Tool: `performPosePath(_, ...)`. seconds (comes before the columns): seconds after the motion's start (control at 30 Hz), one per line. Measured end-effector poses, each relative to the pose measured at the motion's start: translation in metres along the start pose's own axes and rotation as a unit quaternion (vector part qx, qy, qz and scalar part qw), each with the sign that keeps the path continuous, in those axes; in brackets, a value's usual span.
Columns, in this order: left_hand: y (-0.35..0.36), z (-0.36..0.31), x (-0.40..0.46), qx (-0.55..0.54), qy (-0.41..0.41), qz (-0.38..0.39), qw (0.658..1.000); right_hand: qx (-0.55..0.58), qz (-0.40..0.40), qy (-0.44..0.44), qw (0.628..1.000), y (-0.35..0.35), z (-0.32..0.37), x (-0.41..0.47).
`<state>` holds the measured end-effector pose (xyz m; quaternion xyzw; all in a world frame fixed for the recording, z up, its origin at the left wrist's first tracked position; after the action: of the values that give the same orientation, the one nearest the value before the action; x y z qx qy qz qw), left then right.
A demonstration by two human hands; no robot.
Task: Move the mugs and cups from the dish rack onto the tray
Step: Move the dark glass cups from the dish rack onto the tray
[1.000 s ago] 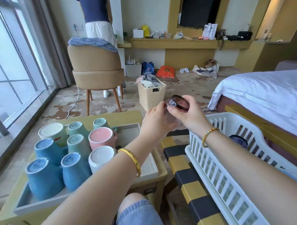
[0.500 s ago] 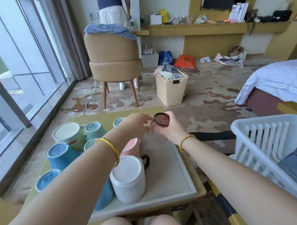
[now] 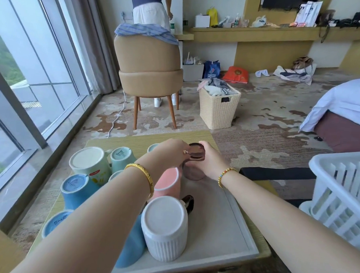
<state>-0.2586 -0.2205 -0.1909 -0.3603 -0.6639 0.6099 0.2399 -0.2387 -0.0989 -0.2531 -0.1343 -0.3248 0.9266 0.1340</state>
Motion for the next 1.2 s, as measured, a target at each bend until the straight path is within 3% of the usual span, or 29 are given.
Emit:
performPosePath(0.2, 0.004, 0.003, 0.004, 0.051, -0.023, 0.023, 0.998, -0.050, 0.066, 0.022, 0.996, -0.003, -0.010, 0.006)
performPosePath(0.3, 0.005, 0.002, 0.009, 0.058, -0.028, 0.025, 0.998, -0.149, 0.030, 0.042, 0.987, 0.000, -0.024, 0.003)
performPosePath(0.47, 0.007, -0.008, 0.006, 0.062, -0.040, 0.045, 0.996, -0.169, -0.007, 0.045, 0.985, -0.001, -0.030, -0.013)
performPosePath(0.57, 0.002, -0.029, -0.002, 0.045, -0.029, -0.008, 0.999, -0.178, -0.036, 0.029, 0.983, -0.030, -0.023, -0.032)
performPosePath(0.7, -0.015, -0.076, -0.008, -0.003, 0.002, -0.136, 0.991, -0.110, -0.086, 0.005, 0.990, -0.086, -0.015, -0.076)
performPosePath(0.87, -0.033, -0.169, -0.009, -0.075, 0.066, -0.213, 0.972, -0.043, -0.172, -0.030, 0.984, -0.161, -0.035, -0.144)
performPosePath(1.03, -0.009, -0.269, -0.002, -0.140, 0.137, -0.201, 0.960, 0.003, -0.268, 0.015, 0.963, -0.230, -0.082, -0.191)
performPosePath(1.2, 0.017, -0.342, 0.011, -0.250, 0.161, -0.149, 0.943, 0.014, -0.332, 0.137, 0.933, -0.278, -0.150, -0.213)
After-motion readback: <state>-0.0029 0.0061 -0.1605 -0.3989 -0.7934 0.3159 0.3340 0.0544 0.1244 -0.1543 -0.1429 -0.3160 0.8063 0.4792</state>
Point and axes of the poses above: each hand's wrist, its own x-axis towards the middle knuckle, its own y-axis out of the palm, z = x × y, the point moved 3 cm from there along x, towards the middle knuckle, and after that the axes turned 15 degrees about y, right-handed, at the moved point
